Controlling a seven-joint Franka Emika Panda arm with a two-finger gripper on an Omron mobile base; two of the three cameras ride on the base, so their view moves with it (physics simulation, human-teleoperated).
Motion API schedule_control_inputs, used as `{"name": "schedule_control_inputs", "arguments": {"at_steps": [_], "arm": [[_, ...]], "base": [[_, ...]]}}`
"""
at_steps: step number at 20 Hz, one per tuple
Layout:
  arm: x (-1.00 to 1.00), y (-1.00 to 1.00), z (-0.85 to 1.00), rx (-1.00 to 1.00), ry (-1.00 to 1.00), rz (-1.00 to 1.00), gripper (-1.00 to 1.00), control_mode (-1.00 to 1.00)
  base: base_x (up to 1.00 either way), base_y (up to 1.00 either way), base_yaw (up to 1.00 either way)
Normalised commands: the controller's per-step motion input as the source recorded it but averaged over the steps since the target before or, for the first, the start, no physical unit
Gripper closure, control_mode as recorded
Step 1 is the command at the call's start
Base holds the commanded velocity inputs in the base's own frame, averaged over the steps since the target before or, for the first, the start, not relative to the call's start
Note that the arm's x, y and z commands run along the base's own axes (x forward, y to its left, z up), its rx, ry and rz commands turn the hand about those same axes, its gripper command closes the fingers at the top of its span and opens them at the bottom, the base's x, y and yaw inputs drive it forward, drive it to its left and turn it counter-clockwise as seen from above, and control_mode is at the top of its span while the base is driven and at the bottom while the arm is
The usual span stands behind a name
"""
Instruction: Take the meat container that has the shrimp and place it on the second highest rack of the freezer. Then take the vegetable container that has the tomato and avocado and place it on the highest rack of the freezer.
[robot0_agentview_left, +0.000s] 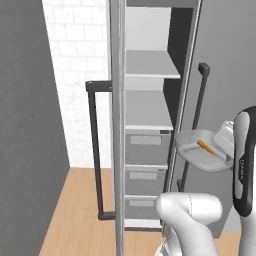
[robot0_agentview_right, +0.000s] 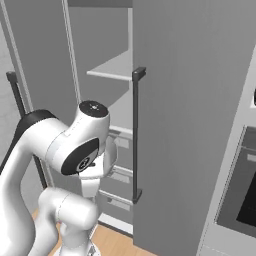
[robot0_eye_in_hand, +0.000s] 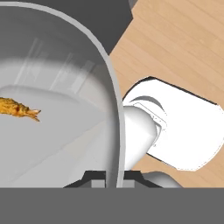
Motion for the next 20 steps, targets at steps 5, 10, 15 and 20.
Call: {"name": "schedule_control_inputs", "arguments": {"at_steps": [5,10,15,20], "arm": [[0.00,0.00,0.00,0.00,0.00,0.00,1.00,1.00],[0.00,0.00,0.00,0.00,0.00,0.00,1.00,1.00],[0.00,0.00,0.00,0.00,0.00,0.00,1.00,1.00],[0.21,0.02,0.14,-0.04,-0.01,0.00,1.00,-1.00]], "base": [[0.50,0.24,0.00],[0.06,0.35,0.00],[0.20,0.22,0.00],[0.06,0.03,0.00]]}}
